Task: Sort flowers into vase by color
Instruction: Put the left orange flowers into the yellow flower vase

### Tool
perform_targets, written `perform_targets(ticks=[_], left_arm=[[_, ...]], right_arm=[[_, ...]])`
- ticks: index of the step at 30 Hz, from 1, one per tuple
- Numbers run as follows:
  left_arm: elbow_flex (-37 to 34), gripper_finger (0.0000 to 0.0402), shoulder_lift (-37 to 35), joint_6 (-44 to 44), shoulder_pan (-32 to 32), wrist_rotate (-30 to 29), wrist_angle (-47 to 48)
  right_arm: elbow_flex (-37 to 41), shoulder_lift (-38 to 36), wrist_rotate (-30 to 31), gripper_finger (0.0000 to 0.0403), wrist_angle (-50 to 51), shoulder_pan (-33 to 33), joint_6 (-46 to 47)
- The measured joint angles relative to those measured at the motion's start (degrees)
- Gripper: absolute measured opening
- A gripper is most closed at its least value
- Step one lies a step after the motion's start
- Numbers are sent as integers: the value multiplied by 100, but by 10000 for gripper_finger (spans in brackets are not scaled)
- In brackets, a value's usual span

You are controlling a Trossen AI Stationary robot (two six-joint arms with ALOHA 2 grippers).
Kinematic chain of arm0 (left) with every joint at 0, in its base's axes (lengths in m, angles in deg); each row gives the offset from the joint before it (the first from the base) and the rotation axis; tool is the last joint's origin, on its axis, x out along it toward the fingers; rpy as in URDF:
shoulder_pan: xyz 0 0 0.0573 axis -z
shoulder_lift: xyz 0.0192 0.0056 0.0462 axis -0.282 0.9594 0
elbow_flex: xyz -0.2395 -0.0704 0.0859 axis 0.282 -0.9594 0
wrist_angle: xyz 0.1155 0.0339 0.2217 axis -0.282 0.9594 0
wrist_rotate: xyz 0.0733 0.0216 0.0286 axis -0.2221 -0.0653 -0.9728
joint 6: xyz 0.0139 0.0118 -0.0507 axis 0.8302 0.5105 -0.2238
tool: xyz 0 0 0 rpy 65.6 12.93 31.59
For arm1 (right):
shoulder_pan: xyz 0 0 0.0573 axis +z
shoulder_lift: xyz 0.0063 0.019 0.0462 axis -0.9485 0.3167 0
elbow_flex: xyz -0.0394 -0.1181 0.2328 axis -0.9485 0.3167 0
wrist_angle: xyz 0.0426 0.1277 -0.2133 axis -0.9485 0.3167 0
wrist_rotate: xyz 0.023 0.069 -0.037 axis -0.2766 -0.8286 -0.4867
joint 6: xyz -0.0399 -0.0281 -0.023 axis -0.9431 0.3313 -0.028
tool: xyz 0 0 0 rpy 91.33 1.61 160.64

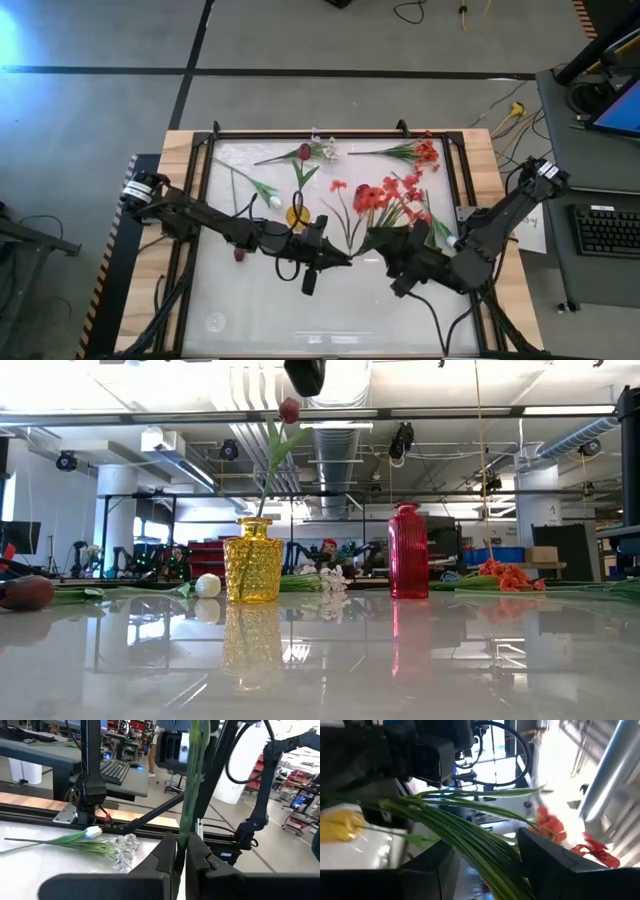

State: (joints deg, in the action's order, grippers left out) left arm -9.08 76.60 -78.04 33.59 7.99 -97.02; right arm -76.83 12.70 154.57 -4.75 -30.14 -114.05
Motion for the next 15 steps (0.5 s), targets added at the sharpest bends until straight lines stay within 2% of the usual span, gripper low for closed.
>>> perform_targets(ticks=[3,5,9,15], left_arm=[[-4,0,-13,-392,2,548,-4],[-17,0,-13,-684,2,965,-87],[-20,0,-25,-907,93,1407,-440],[9,0,-197,-796,158,1564,-643]], right_arm=[[-2,-18,21,185,-21,76,-1013],[-7,-1,27,185,12,93,-1356],[-20,54,-3,185,125,86,-1368],[11,249,92,185,481,84,-1373]])
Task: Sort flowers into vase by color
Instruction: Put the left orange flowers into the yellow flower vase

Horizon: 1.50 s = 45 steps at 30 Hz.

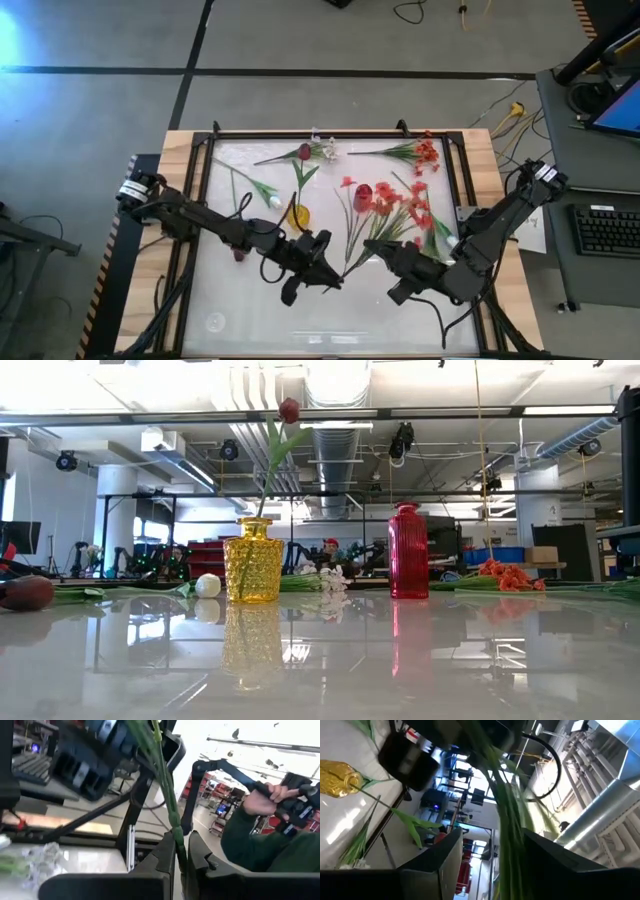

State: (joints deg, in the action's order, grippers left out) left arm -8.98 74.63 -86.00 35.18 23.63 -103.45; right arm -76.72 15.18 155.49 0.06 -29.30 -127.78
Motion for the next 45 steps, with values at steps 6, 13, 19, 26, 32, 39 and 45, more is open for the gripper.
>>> perform_targets(ticks=[6,13,19,26,32,39,45], left_arm=[[102,0,-207,49,1,-42,-132],[373,0,-406,-123,-69,-266,173],[411,0,-530,-417,-198,-842,656],[400,0,-684,-266,-316,-1333,651],[400,0,-740,-131,-597,-1592,638],[438,0,-830,23,-741,-1578,603],[437,0,-1210,278,-755,-1535,592]], right_arm=[[0,24,-3,185,-100,0,126],[0,13,-8,185,-1045,0,-299],[9,13,-97,186,-2051,2,-526],[10,-20,-260,207,-2101,2,-18],[4,-33,-437,225,-2149,-10,259],[-27,-124,-428,224,-2122,-13,1898],[124,-565,-458,223,-961,-26,4301]])
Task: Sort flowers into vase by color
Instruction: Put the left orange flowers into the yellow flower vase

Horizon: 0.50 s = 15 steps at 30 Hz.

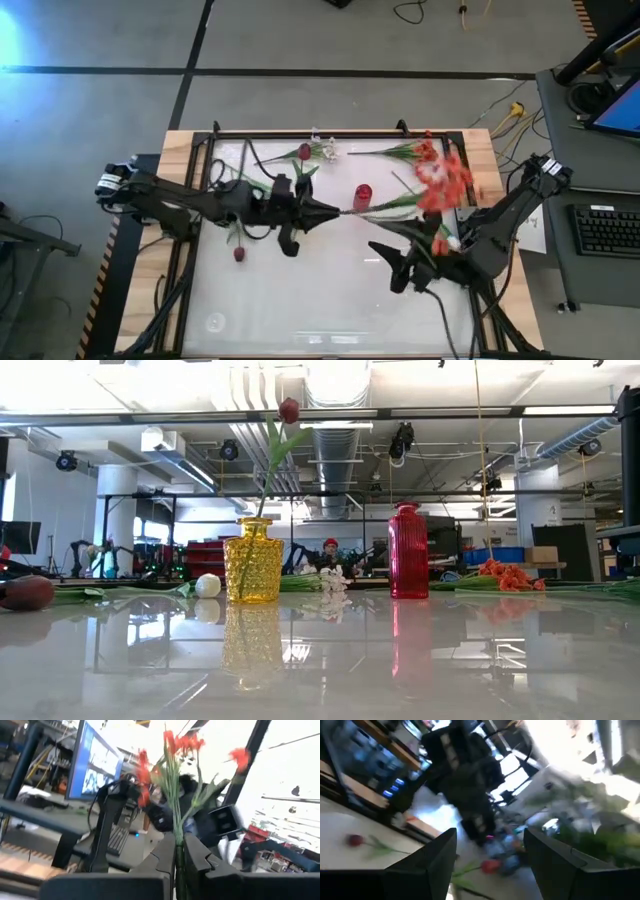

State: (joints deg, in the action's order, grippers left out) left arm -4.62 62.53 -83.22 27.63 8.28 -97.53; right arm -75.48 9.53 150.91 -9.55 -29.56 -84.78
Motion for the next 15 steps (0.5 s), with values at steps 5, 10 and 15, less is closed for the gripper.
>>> perform_targets(ticks=[5,10,15], left_arm=[[0,0,-320,115,-19,-2,171],[0,0,-355,116,-26,0,197],[0,0,-137,5,44,11,148]], right_arm=[[314,-692,-1442,223,1219,-137,2323],[957,-1131,-1870,223,1018,-407,3226],[1773,-1239,-2113,223,-957,-818,3063]])
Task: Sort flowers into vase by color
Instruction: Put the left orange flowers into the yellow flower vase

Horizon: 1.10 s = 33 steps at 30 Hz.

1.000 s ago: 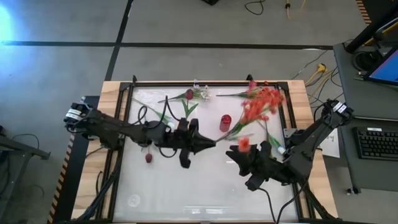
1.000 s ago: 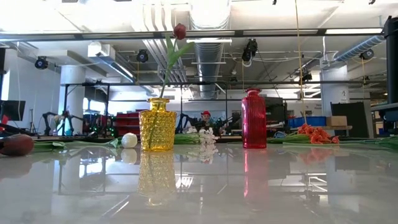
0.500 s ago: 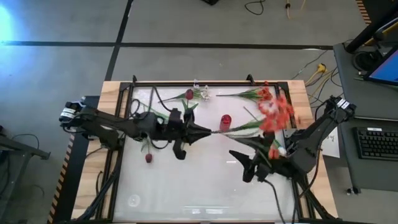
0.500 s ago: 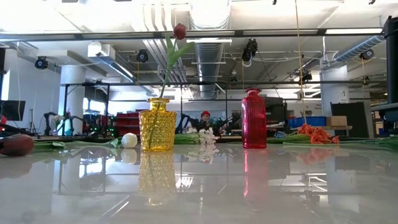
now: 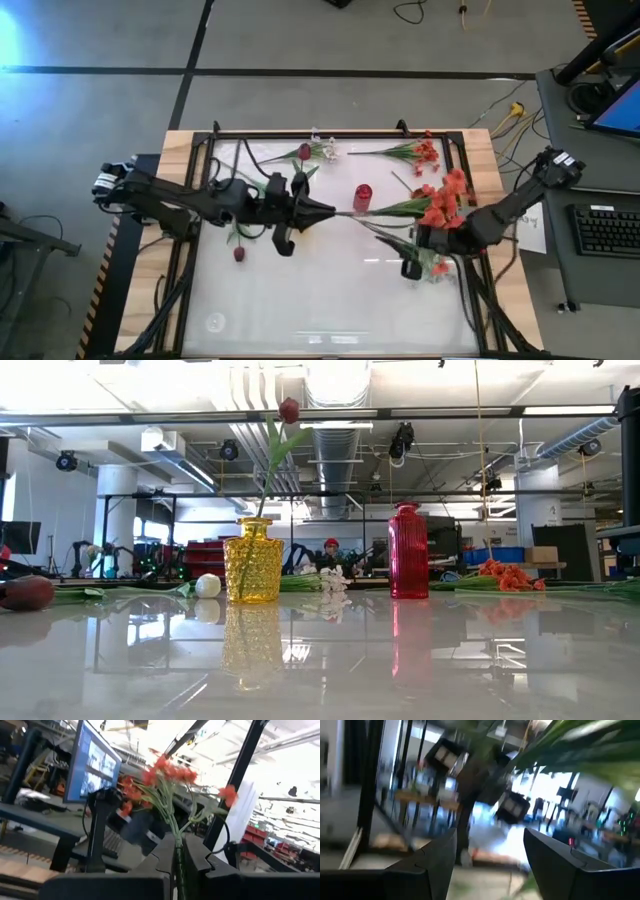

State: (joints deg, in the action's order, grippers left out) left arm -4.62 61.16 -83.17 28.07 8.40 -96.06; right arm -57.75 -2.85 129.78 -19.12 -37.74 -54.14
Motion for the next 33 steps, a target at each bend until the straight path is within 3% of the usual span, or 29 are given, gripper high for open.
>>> perform_targets(ticks=[5,8,16,19,23,29,33], left_arm=[[-4,0,282,-50,39,-30,-3],[-10,0,435,-88,37,-122,-77],[-13,0,638,-167,31,-209,-258],[-13,0,640,-421,39,-223,-261],[-13,3,640,-467,34,-177,-263],[-13,46,601,-247,30,710,-57],[-13,93,410,-140,11,930,417]], right_arm=[[605,106,-897,223,-2101,-214,-564],[637,187,-1445,223,-2248,-283,-462],[393,474,-1321,212,-2333,-375,-592],[300,554,-1337,186,-2330,-370,-680],[252,562,-1322,123,-2319,-373,-667],[252,545,-1561,22,-2046,-369,-629],[183,450,-1451,23,-1661,-368,-298]])
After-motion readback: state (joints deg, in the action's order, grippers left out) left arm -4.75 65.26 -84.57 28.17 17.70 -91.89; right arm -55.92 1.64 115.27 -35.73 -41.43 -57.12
